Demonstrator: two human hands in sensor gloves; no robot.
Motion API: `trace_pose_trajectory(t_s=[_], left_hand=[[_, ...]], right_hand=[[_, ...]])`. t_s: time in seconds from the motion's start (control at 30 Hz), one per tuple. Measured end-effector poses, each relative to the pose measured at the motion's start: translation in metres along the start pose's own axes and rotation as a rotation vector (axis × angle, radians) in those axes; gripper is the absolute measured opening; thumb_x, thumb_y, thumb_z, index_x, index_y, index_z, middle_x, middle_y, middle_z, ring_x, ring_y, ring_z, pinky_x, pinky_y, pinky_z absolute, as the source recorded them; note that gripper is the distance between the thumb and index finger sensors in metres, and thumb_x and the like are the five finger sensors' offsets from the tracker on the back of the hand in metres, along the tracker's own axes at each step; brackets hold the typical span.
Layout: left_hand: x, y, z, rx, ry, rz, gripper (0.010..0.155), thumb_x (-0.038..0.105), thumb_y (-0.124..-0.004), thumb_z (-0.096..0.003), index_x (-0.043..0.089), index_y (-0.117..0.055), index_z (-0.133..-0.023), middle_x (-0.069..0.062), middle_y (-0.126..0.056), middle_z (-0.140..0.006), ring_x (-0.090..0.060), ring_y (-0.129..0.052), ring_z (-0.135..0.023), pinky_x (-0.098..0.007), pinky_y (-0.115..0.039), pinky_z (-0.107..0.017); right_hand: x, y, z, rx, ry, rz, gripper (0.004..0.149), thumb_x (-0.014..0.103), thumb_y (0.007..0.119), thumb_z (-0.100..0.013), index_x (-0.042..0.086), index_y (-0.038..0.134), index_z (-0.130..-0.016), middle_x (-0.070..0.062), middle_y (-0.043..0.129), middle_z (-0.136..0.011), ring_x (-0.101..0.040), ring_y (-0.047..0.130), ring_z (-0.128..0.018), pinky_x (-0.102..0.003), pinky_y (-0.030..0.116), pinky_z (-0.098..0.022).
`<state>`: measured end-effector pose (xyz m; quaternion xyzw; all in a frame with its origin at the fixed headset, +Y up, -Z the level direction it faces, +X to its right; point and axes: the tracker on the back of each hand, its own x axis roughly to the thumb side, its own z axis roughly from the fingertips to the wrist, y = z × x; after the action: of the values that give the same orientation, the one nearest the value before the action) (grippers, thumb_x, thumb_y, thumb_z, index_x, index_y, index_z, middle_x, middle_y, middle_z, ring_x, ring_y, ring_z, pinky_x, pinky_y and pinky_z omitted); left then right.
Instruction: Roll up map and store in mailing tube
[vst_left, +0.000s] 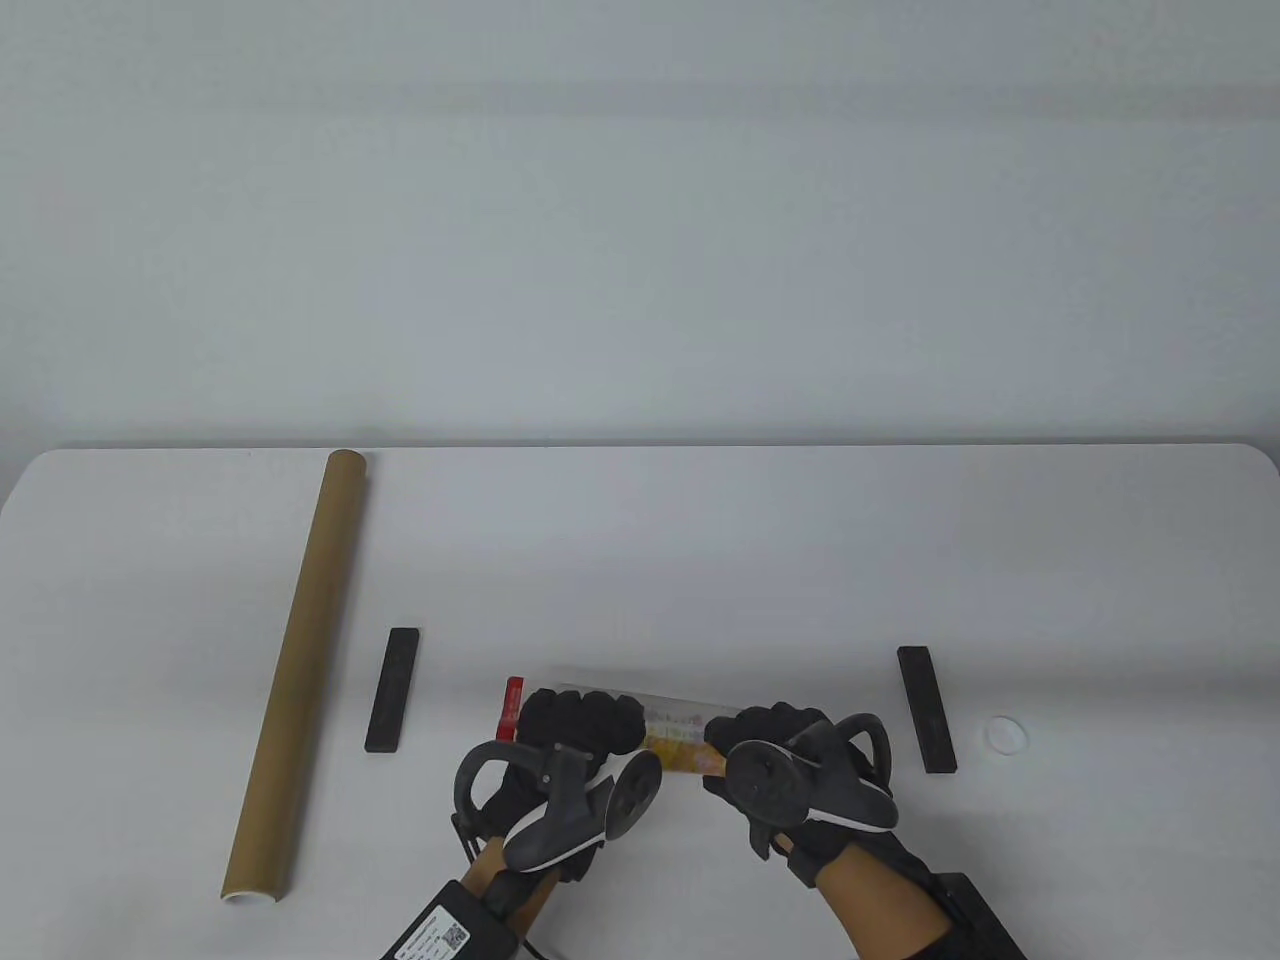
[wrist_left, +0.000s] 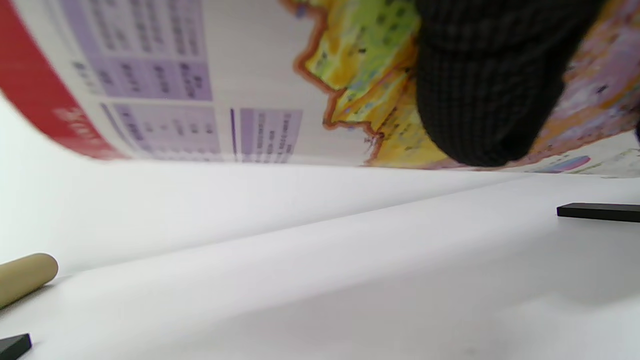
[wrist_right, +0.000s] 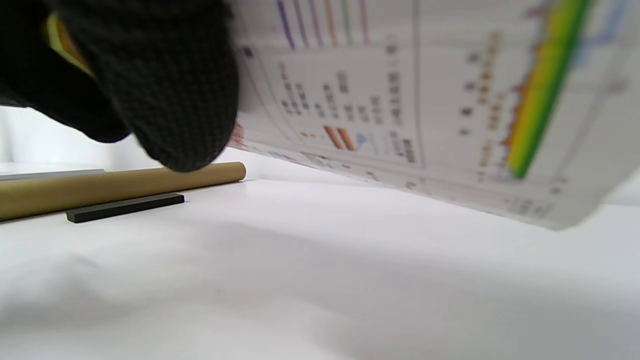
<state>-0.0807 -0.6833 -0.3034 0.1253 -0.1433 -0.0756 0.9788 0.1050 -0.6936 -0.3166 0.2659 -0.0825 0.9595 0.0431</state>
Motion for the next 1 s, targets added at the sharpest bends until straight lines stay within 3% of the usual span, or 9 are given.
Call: trace_pose_trajectory(t_s=[0.1,0.2,0.37,0.5,0.7,0.83,1.0], left_hand=[[-0.001,0.001,-0.002,-0.019,-0.001,0.015,0.049,0.063,-0.096,-0.0302,0.043,-0.089,-0.074,0.011,-0.096,-0.059,-0.012,-0.101,-0.052,-0.036,-0.079,-0.063],[-0.006,0.000,-0.005,-0.113,0.022,0.091,0.047,0.063,-0.096,-0.0306,0.043,-0.090,-0.073,0.011,-0.096,-0.058,-0.012,-0.102,-0.051,-0.036,-0.080,-0.063],[-0.015,-0.008,-0.009,-0.229,0.025,0.230,0.046,0.062,-0.097,-0.0315,0.042,-0.090,-0.072,0.011,-0.096,-0.058,-0.013,-0.102,-0.051,-0.037,-0.079,-0.063],[-0.012,-0.011,-0.007,-0.168,0.019,0.187,0.052,0.063,-0.096,-0.0311,0.041,-0.088,-0.077,0.010,-0.096,-0.063,-0.013,-0.102,-0.056,-0.037,-0.078,-0.065],[-0.005,-0.003,-0.002,-0.006,0.000,0.030,0.057,0.064,-0.096,-0.0299,0.043,-0.085,-0.082,0.012,-0.095,-0.067,-0.012,-0.102,-0.060,-0.038,-0.077,-0.067],[-0.006,-0.002,-0.003,-0.065,0.001,0.057,0.049,0.063,-0.096,-0.0305,0.044,-0.088,-0.075,0.012,-0.095,-0.060,-0.012,-0.101,-0.053,-0.037,-0.078,-0.064],[-0.011,-0.002,-0.006,-0.140,0.027,0.129,0.046,0.063,-0.096,-0.0314,0.043,-0.089,-0.072,0.011,-0.096,-0.058,-0.012,-0.102,-0.051,-0.036,-0.079,-0.063]], right_hand=[[0.003,-0.002,0.002,-0.060,-0.005,0.080,0.055,0.043,0.097,-0.042,0.011,0.089,-0.086,-0.006,0.095,-0.065,-0.030,0.100,-0.051,-0.056,0.078,-0.051],[0.009,-0.005,0.005,-0.110,-0.017,0.164,0.059,0.043,0.097,-0.042,0.011,0.086,-0.091,-0.007,0.092,-0.071,-0.033,0.097,-0.058,-0.059,0.074,-0.055],[0.016,-0.008,0.005,-0.134,-0.040,0.258,0.058,0.044,0.099,-0.040,0.013,0.088,-0.089,-0.003,0.095,-0.066,-0.028,0.100,-0.052,-0.055,0.079,-0.053],[0.014,-0.006,0.002,-0.088,-0.030,0.241,0.054,0.043,0.099,-0.041,0.013,0.090,-0.085,-0.003,0.095,-0.062,-0.027,0.101,-0.047,-0.054,0.080,-0.050],[0.003,-0.003,0.000,-0.022,0.008,0.063,0.053,0.042,0.099,-0.041,0.011,0.091,-0.083,-0.004,0.096,-0.060,-0.027,0.101,-0.044,-0.054,0.081,-0.047],[0.004,-0.003,0.000,-0.026,-0.004,0.077,0.053,0.043,0.099,-0.041,0.012,0.091,-0.083,-0.003,0.096,-0.060,-0.026,0.101,-0.044,-0.054,0.081,-0.047],[0.010,-0.005,0.004,-0.113,-0.019,0.191,0.059,0.044,0.098,-0.041,0.012,0.086,-0.090,-0.005,0.093,-0.068,-0.030,0.098,-0.054,-0.057,0.076,-0.054]])
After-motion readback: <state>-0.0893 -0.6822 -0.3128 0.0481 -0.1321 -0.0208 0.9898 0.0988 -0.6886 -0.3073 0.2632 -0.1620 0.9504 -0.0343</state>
